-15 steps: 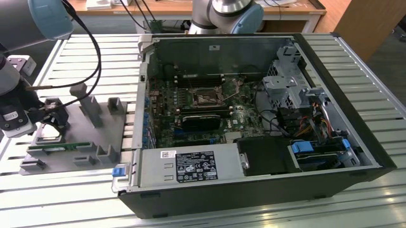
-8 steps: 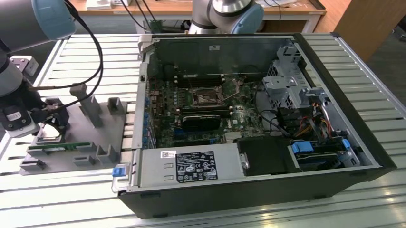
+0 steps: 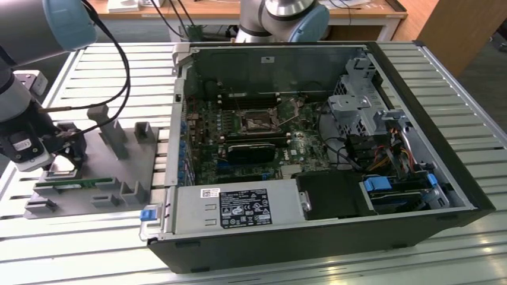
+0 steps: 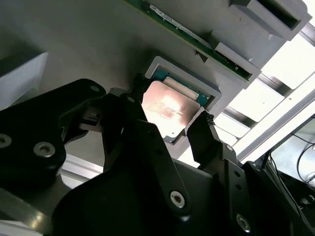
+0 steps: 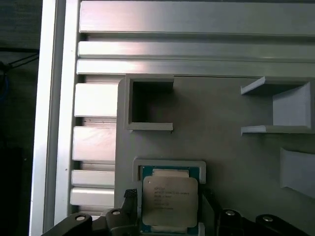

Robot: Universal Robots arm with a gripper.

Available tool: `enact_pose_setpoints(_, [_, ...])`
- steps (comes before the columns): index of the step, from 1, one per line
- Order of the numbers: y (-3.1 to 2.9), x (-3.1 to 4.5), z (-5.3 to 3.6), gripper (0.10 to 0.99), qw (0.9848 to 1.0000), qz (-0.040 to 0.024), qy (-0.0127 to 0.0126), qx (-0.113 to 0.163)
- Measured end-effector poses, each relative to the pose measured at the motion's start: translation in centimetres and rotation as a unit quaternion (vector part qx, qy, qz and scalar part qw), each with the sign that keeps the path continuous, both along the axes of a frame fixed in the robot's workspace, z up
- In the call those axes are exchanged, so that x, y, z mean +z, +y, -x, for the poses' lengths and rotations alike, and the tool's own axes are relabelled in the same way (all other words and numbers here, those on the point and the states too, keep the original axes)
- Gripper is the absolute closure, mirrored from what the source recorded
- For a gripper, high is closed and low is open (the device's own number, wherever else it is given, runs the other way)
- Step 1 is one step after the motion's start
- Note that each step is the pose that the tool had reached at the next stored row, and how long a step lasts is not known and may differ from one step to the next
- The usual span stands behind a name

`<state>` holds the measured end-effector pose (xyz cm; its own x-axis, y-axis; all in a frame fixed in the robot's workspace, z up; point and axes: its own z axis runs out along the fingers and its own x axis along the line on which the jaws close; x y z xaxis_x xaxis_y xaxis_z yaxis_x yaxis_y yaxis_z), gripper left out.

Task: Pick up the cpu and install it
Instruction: 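Pick up the cpu and move it towards the insertion slot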

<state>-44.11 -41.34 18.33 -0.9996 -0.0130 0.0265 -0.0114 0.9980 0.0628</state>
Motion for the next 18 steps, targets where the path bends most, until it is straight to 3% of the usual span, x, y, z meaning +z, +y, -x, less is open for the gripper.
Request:
enact_pose_setpoints(1, [0.01, -0.01, -0.02, 0.424, 1.0, 0.0, 0.0, 0.001])
enact_pose_setpoints(2, [0.01, 0.0, -0.04, 0.49, 1.0, 0.0, 0.0, 0.002])
enact_pose_setpoints(18, [0.01, 0.23, -0.04, 0.49, 1.0, 0.0, 0.0, 0.002])
